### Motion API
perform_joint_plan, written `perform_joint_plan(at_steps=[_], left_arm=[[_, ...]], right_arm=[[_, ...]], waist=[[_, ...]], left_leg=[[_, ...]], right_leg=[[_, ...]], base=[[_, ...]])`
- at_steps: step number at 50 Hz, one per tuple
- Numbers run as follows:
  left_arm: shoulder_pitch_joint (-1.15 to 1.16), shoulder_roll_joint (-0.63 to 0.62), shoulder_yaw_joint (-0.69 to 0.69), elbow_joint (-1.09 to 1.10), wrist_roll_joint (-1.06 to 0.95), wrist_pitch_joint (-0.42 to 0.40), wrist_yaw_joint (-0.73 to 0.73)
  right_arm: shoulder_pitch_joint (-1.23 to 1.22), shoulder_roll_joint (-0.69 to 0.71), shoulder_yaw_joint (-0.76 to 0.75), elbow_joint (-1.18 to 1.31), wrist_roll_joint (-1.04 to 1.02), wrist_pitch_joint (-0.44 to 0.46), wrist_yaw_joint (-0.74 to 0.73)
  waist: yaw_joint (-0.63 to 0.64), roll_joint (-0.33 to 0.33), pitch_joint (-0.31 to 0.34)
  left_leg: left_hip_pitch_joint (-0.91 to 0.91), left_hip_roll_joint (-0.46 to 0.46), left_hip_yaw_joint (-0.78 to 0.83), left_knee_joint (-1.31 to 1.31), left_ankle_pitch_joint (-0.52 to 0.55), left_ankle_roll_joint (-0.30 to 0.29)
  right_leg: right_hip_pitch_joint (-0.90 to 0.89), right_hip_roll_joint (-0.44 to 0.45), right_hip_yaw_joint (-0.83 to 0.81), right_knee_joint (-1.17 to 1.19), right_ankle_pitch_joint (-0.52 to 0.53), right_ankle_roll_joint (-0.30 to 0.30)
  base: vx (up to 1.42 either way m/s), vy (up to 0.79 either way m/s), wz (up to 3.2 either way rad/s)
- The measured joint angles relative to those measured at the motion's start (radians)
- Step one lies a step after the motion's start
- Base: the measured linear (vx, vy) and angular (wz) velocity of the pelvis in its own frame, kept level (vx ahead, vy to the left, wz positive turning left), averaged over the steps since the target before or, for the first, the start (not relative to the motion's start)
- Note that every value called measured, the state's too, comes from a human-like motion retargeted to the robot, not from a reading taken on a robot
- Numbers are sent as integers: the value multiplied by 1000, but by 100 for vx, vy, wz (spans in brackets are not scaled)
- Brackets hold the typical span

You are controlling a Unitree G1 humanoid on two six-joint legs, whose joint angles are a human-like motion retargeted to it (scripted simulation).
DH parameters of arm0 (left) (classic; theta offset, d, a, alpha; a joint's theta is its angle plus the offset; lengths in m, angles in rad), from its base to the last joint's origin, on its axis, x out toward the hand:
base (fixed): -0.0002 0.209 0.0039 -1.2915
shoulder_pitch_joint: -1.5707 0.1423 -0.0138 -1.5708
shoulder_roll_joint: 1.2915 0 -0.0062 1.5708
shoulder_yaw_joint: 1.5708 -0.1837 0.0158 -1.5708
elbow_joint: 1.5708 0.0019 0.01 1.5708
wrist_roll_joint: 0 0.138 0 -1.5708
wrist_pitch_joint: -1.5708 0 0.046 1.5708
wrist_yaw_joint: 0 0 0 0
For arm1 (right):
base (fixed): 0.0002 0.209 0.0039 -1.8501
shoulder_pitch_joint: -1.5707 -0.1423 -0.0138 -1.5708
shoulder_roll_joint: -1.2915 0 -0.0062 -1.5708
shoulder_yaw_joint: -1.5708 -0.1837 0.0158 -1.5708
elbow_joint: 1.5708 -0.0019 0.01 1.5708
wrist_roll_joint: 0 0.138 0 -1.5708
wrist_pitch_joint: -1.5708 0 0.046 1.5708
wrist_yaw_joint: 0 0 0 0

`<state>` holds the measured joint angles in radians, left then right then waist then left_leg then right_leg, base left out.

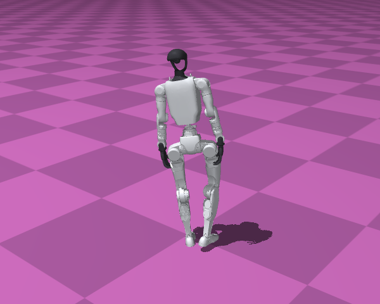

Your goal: In place motions

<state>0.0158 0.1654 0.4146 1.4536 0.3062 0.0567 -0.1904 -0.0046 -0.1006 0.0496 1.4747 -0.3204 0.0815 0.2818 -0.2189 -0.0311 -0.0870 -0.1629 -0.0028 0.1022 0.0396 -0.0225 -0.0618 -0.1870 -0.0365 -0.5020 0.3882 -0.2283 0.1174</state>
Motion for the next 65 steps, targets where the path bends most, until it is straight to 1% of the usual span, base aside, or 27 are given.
perform_joint_plan(at_steps=[2,3,5,7,10,12,15,18,20,22,25,28,31,33,35,38,40,43,45,48,52,55,58,60,62,63,65], left_arm=[[-14,-10,-14,-5,-10,-5,4],[-20,-16,-19,-3,-15,-4,4],[-24,-28,-30,5,-17,-1,5],[-20,-33,-39,21,-8,5,9],[0,-38,-60,48,38,4,28],[20,-56,-79,66,36,-23,83],[48,-78,-90,98,4,-65,153],[58,-106,-27,118,-45,-55,165],[50,-109,-1,131,-82,-57,153],[45,-102,-6,136,-96,-51,131],[45,-90,-32,130,-65,-37,109],[45,-90,-57,121,-28,-34,117],[45,-96,-71,122,-16,-39,120],[45,-100,-77,124,-20,-50,127],[44,-104,-85,126,-31,-61,144],[44,-107,-101,132,-35,-62,150],[46,-101,-113,134,-32,-62,133],[46,-80,-132,127,-13,-54,112],[45,-57,-153,121,7,-50,105],[49,-27,-165,123,44,-39,115],[87,-15,-131,123,56,-36,141],[125,-25,-93,126,41,-39,145],[150,-40,-67,140,34,-33,145],[156,-48,-59,150,38,-25,147],[159,-51,-56,143,44,-18,147],[161,-53,-55,133,42,-16,145],[156,-56,-59,117,30,-16,138]], right_arm=[[5,4,2,26,-11,9,-2],[8,6,0,35,-12,11,0],[23,8,-6,43,-10,14,4],[44,8,-8,43,-4,12,11],[62,8,-26,54,-6,19,22],[59,7,-38,50,-15,29,17],[56,4,-41,28,-20,23,12],[58,6,-45,8,-2,11,-11],[54,9,-51,-1,26,4,-25],[49,11,-57,-7,48,0,-21],[42,11,-68,-18,48,5,-3],[34,5,-65,-35,35,3,-7],[31,-1,-53,-56,26,-3,-14],[27,-4,-48,-67,21,-4,-11],[21,-7,-47,-77,19,-1,-7],[14,-14,-50,-95,18,-2,2],[10,-19,-46,-108,19,-4,7],[-2,-20,-30,-112,42,-2,-14],[-9,-21,-32,-105,64,-2,-39],[-10,-31,-38,-77,93,-5,-54],[-7,-60,-52,-17,92,15,-58],[1,-85,-72,31,88,26,-88],[13,-110,-103,81,97,40,-116],[21,-124,-129,122,119,46,-136],[24,-131,-153,164,157,47,-152],[25,-133,-164,184,178,49,-158],[32,-131,-187,209,209,55,-163]], waist=[[-18,-11,10],[-24,-25,14],[-27,-59,22],[-7,-85,23],[37,-91,-2],[55,-80,-2],[-13,-54,-15],[-60,-33,-43],[-64,-33,-38],[-41,-38,-40],[21,-52,-50],[66,-59,-50],[106,-58,-34],[125,-52,-19],[119,-42,-3],[56,-5,11],[-27,29,12],[-106,48,25],[-127,67,43],[-102,91,58],[-22,127,44],[5,172,26],[-9,216,-7],[-14,219,-32],[10,197,-52],[17,187,-60],[3,186,-72]], left_leg=[[6,-20,-37,1,12,21],[13,-42,-55,0,21,50],[35,-100,-98,-6,23,129],[68,-139,-108,-20,15,152],[88,-138,-98,-36,9,136],[96,-128,-72,-31,1,137],[86,-130,-119,-4,-11,141],[72,-129,-134,26,-32,139],[78,-128,-139,52,-51,131],[77,-131,-120,80,-64,130],[42,-154,-111,142,-56,162],[11,-211,-277,190,-29,190],[15,-258,-483,198,-8,152],[34,-257,-533,181,-10,121],[58,-238,-475,154,-30,124],[102,-183,-286,86,-73,169],[126,-169,-279,40,-66,166],[125,-124,-130,11,-71,147],[134,-113,-74,-4,-81,153],[141,-69,80,-20,-106,137],[168,-12,365,-55,-145,95],[193,27,557,-78,-176,54],[202,62,701,-75,-201,8],[215,52,769,-74,-214,-19],[233,29,848,-68,-220,-40],[241,23,885,-60,-219,-52],[253,32,923,-35,-206,-63]], right_leg=[[-13,0,15,-46,2,-1],[-11,-9,16,-84,7,0],[11,-36,-14,-182,75,-40],[34,-22,20,-230,130,-78],[51,-54,-55,-215,106,-58],[57,-56,-18,-213,108,-41],[85,-53,-90,-249,111,-45],[81,-59,-106,-259,115,-31],[83,-69,-91,-257,118,-26],[73,-75,-50,-255,125,-24],[41,-83,57,-252,146,-22],[6,-87,179,-245,170,-19],[-19,-64,313,-243,202,-20],[-35,-40,403,-235,223,-21],[-46,-15,477,-229,244,-26],[-66,32,548,-222,280,-32],[-91,55,567,-218,298,-32],[-135,71,601,-209,296,-44],[-159,66,532,-203,271,-83],[-153,-1,225,-198,186,-181],[-84,-69,-248,-188,52,-252],[-3,-77,-567,-178,-34,-253],[68,-74,-830,-176,-46,-187],[76,-76,-892,-206,42,-158],[36,-70,-784,-250,132,-186],[-3,-58,-663,-254,123,-207],[-7,-40,-644,-287,135,-229]], base=[[-14,-16,98],[-11,-8,91],[-10,-3,72],[-4,6,-15],[-3,11,-21],[-16,13,7],[-21,12,67],[-17,15,35],[-11,17,-23],[-13,20,-101],[-14,22,-163],[-19,26,-188],[-18,26,-224],[-24,37,-230],[-22,40,-201],[-25,56,-148],[-19,45,-111],[-24,67,-188],[-20,74,-260],[-13,71,-329],[-13,62,-388],[-19,57,-334],[-18,44,-254],[-10,30,-234],[-18,24,-256],[-25,18,-228],[-32,13,-161]])
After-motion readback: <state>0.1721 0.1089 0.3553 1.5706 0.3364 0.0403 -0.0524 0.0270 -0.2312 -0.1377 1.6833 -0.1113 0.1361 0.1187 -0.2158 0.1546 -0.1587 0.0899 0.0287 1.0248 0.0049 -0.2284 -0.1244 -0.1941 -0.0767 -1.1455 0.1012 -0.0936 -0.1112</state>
